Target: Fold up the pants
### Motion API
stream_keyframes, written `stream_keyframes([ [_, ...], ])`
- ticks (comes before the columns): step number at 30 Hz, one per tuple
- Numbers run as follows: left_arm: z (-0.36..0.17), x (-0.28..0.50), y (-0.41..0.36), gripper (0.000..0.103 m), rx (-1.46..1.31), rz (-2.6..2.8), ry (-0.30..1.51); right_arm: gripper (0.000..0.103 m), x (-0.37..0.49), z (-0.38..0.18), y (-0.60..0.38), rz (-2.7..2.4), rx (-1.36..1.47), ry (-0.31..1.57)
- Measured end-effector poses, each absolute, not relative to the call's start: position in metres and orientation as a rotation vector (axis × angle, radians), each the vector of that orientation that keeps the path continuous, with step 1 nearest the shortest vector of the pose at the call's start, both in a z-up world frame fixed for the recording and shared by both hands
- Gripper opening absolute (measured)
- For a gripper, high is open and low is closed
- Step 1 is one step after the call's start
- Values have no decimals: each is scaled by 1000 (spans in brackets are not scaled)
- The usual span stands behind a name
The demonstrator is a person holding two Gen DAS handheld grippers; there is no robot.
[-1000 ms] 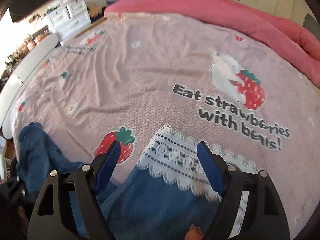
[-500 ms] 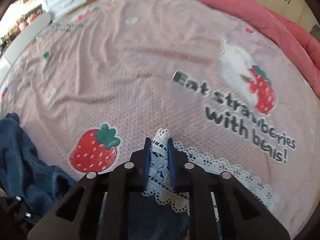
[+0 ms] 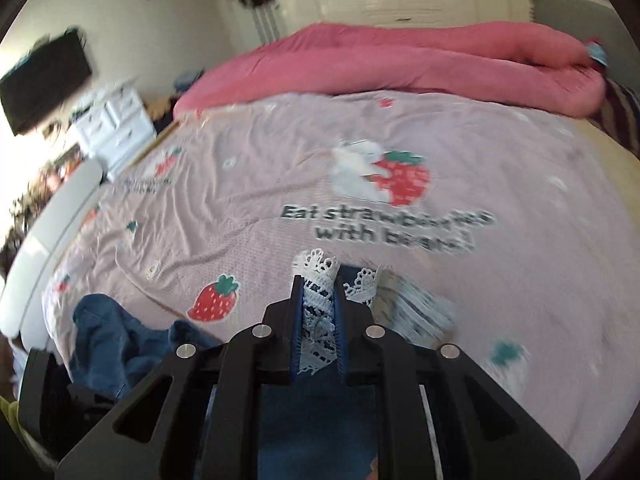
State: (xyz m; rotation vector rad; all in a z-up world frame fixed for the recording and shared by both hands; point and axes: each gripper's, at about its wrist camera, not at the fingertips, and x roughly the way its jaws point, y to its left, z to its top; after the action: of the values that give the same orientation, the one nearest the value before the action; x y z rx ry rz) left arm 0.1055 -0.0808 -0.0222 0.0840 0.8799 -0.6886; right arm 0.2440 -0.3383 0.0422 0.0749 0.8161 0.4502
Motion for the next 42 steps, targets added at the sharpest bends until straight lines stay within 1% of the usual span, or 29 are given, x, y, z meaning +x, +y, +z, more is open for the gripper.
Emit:
stream_keyframes([
  [7, -11, 95, -91, 0, 191, -717, 853, 13, 169, 48, -393, 399, 145, 776],
  [12, -16, 80, -96, 0, 260, -726, 861, 13, 120, 17, -416, 347, 185, 847],
  [18, -25, 68, -99, 0, 286, -723, 880, 13, 98, -22, -430, 296, 257, 927],
  [29, -37, 56, -107, 0, 326, -718, 902, 13, 87, -48, -448, 275, 323, 987],
  [30, -38, 57, -107, 0, 327, -718, 905, 14, 86, -50, -450, 271, 315, 992],
  [33, -41, 58, -108, 0, 324, -714, 911, 21, 81, -48, -448, 260, 264, 988],
  [35, -42, 57, -107, 1, 328, -712, 907, 29, 76, -45, -449, 245, 252, 983],
  [37, -44, 56, -107, 1, 327, -710, 907, 33, 70, -37, -450, 234, 246, 956],
  [42, -42, 50, -108, 1, 325, -706, 895, 34, 69, -17, -429, 275, 170, 882],
])
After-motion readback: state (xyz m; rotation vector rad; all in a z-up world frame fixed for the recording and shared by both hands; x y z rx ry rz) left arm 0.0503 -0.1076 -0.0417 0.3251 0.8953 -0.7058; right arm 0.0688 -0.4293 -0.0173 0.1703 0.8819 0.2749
